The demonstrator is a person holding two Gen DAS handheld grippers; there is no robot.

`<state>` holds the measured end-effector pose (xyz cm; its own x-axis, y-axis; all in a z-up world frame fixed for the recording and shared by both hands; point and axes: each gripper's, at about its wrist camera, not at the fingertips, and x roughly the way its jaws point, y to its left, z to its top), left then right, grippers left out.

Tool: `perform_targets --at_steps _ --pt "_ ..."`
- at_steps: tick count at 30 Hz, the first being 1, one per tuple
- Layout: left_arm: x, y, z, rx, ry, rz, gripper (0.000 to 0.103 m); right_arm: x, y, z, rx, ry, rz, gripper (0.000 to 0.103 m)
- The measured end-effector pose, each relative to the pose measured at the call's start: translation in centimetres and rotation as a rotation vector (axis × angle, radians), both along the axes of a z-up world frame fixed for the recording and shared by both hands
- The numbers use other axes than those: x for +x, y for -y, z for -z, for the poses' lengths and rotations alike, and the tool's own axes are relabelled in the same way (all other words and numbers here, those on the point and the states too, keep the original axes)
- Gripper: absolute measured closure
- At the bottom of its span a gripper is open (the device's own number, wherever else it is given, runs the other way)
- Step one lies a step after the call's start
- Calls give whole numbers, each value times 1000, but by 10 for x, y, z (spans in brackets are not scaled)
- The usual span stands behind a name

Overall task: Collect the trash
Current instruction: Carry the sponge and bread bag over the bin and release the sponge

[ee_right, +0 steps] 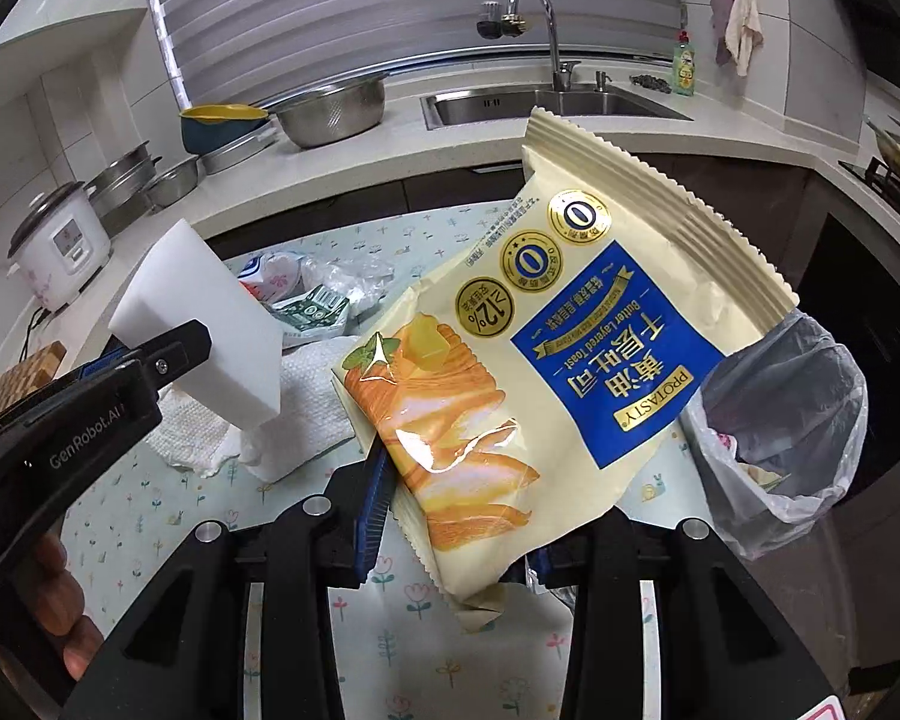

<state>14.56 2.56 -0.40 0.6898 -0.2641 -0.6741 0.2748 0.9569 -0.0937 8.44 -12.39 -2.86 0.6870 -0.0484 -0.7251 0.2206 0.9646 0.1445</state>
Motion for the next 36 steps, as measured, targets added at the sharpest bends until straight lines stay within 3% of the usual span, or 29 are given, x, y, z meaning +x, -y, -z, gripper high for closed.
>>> perform_targets --at_steps 11,22,29,36 --pt "-22 100 -10 2 15 180 73 -39 88 -11 -3 35 178 67" --pt "-31 212 6 -6 -27 399 73 -80 190 3 3 16 401 67" --pt "-25 273 22 -23 -68 512 72 -88 230 17 -7 -9 472 67" --pt "-20 297 41 5 -89 541 69 -81 251 28 -16 -33 493 67"
